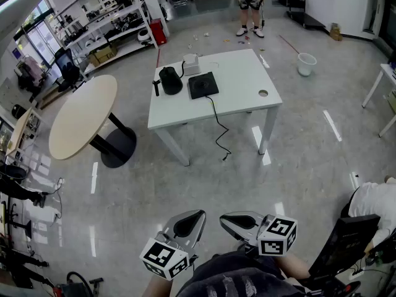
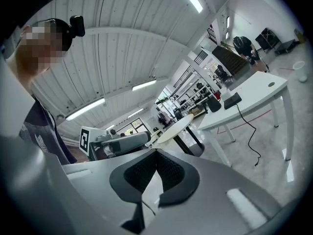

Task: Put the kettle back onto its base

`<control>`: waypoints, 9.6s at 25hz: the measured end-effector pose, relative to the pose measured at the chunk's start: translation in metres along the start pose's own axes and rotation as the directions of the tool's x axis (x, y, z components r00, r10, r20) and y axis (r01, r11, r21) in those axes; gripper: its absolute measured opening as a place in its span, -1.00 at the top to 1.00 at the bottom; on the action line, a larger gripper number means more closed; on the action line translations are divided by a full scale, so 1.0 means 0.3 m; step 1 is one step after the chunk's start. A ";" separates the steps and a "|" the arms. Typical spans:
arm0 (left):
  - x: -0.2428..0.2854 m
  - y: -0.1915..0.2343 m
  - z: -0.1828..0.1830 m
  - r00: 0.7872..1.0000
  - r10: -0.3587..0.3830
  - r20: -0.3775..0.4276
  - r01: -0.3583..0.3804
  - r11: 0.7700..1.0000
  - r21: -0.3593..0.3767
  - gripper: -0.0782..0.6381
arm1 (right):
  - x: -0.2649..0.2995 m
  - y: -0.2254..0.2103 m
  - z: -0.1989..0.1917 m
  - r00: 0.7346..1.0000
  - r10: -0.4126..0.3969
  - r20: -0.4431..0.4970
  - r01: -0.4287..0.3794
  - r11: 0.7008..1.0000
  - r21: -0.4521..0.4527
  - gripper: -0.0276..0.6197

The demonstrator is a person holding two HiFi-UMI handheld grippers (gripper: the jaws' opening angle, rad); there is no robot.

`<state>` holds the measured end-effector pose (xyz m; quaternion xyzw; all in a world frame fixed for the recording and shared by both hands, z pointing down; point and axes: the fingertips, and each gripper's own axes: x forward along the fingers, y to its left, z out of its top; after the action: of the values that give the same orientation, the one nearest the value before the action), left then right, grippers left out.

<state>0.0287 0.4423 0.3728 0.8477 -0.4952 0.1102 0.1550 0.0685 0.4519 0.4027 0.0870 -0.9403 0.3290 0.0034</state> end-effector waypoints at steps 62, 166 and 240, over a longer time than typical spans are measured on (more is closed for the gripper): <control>0.875 0.995 0.394 0.998 -0.003 0.058 0.006 0.998 -0.065 0.78 | 0.590 -0.968 0.741 0.987 -0.089 -0.131 0.079 0.994 -0.078 0.91; 1.615 2.022 0.573 0.996 -0.090 -0.023 0.087 0.991 -0.104 0.60 | 0.739 -1.546 1.055 0.933 -0.353 -0.068 0.356 0.934 0.027 0.91; 1.748 1.972 0.310 0.972 0.073 -0.223 -0.024 0.977 0.213 0.20 | 0.623 -1.587 1.011 0.919 -0.393 -0.035 0.394 0.915 0.083 0.91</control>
<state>-0.2306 -0.2877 0.5558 0.8284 -0.4803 0.2626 0.1187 -0.0210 -0.1320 0.4712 0.2713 -0.8881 0.3635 0.0739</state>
